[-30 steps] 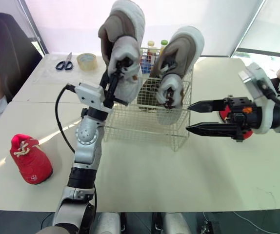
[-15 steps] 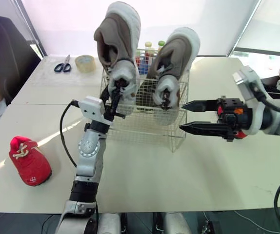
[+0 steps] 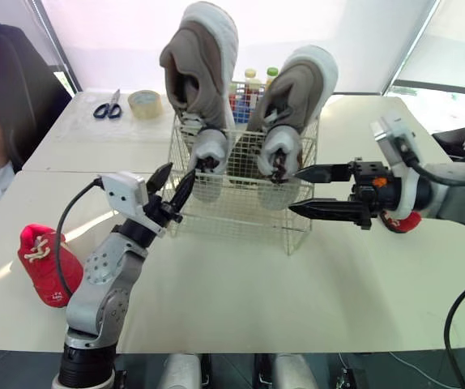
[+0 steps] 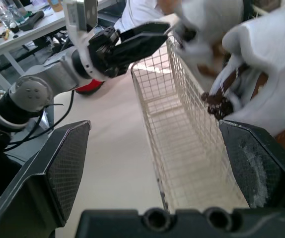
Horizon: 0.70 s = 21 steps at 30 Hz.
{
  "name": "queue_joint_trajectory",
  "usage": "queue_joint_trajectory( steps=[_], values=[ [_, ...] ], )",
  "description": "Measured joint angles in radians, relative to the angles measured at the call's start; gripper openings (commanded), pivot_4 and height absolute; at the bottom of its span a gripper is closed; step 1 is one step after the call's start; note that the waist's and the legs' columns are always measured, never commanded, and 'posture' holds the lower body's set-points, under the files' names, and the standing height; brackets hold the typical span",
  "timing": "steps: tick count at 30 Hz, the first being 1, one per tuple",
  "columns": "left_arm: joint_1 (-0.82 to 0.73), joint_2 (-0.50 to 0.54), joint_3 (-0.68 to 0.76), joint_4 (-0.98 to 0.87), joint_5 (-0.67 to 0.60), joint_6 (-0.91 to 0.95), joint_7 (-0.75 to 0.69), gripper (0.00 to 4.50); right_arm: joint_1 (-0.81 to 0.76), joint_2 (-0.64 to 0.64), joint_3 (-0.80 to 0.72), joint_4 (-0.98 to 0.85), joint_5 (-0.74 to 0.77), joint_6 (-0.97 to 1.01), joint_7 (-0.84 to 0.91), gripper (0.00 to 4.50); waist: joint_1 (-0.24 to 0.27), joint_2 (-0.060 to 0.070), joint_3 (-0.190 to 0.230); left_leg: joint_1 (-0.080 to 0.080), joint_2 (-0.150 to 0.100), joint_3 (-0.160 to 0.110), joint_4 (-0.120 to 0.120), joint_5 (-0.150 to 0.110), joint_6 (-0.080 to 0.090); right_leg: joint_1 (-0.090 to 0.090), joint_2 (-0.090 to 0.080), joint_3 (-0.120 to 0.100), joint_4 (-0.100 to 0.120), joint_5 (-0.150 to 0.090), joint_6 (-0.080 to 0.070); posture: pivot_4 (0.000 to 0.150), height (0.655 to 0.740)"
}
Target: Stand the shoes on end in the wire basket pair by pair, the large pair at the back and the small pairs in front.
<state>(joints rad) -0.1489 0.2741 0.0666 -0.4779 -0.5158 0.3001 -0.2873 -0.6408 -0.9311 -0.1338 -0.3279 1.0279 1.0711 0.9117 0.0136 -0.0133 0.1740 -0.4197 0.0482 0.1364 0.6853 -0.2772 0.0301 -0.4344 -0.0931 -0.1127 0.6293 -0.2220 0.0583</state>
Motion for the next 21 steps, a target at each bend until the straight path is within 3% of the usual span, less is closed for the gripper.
queue_joint_trajectory(
  steps=[4, 6, 9, 11, 13, 15, 17, 21],
  values=[
    [0.019, 0.022, 0.030, -0.038, -0.069, 0.073, 0.005, 2.61, -0.002, 0.007, 0.009, 0.000, -0.006, -0.001, -0.001, 4.50, -0.002, 0.000, 0.000, 0.000, 0.000, 0.000, 0.000, 0.000, 0.000, 0.000, 0.000, 0.000, 0.000, 0.001, 0.002, 0.150, 0.7400],
    [0.019, 0.085, 0.119, -0.097, -0.236, 0.173, 0.030, 2.61, -0.001, 0.003, 0.008, 0.000, -0.001, 0.008, 0.009, 4.50, -0.004, 0.000, 0.000, -0.001, 0.001, -0.001, 0.000, 0.000, 0.000, -0.001, 0.000, 0.001, 0.001, 0.001, 0.002, 0.150, 0.7400],
    [0.000, 0.200, 0.235, -0.177, -0.435, 0.259, 0.046, 3.50, 0.003, -0.014, -0.012, 0.017, 0.018, 0.030, 0.027, 4.50, -0.003, 0.000, 0.000, -0.001, 0.001, -0.001, 0.000, 0.000, -0.001, -0.001, -0.001, 0.001, 0.000, 0.001, 0.002, 0.150, 0.7400],
    [0.015, 0.322, 0.282, -0.211, -0.626, 0.337, 0.035, 4.44, 0.003, -0.014, -0.049, 0.060, 0.040, 0.038, 0.028, 4.50, -0.002, 0.000, 0.000, -0.001, 0.000, -0.001, 0.000, 0.000, -0.001, -0.001, -0.001, 0.000, 0.000, 0.001, 0.002, 0.150, 0.7400],
    [0.041, 0.463, 0.323, -0.222, -0.831, 0.417, 0.011, 4.48, 0.005, -0.033, -0.115, 0.135, 0.043, 0.038, 0.020, 4.50, 0.001, 0.001, 0.001, -0.001, -0.002, -0.001, 0.000, 0.000, -0.001, -0.001, -0.003, 0.001, 0.000, 0.000, 0.000, 0.150, 0.7400],
    [0.037, 0.519, 0.332, -0.224, -0.976, 0.443, 0.015, 4.48, 0.020, -0.042, -0.170, 0.179, 0.033, 0.031, 0.002, 4.50, 0.002, 0.001, 0.001, -0.001, -0.002, -0.001, 0.000, 0.000, -0.001, 0.000, -0.003, 0.000, -0.001, -0.001, -0.001, 0.150, 0.7400],
    [0.017, 0.548, 0.312, -0.219, -1.018, 0.461, 0.057, 4.48, 0.073, -0.050, -0.235, 0.217, 0.008, 0.021, -0.031, 4.50, 0.003, 0.001, 0.001, -0.001, -0.002, -0.001, 0.000, 0.000, -0.001, 0.001, -0.003, 0.000, -0.001, -0.001, -0.001, 0.150, 0.7400],
    [-0.052, 0.615, 0.205, -0.212, -0.932, 0.515, 0.109, 4.48, 0.301, -0.013, -0.428, 0.227, -0.069, -0.036, -0.142, 4.50, 0.012, 0.001, 0.001, 0.000, -0.003, -0.002, -0.001, 0.000, -0.001, 0.002, 0.001, 0.000, -0.001, 0.000, 0.003, 0.150, 0.7400]
  ],
)
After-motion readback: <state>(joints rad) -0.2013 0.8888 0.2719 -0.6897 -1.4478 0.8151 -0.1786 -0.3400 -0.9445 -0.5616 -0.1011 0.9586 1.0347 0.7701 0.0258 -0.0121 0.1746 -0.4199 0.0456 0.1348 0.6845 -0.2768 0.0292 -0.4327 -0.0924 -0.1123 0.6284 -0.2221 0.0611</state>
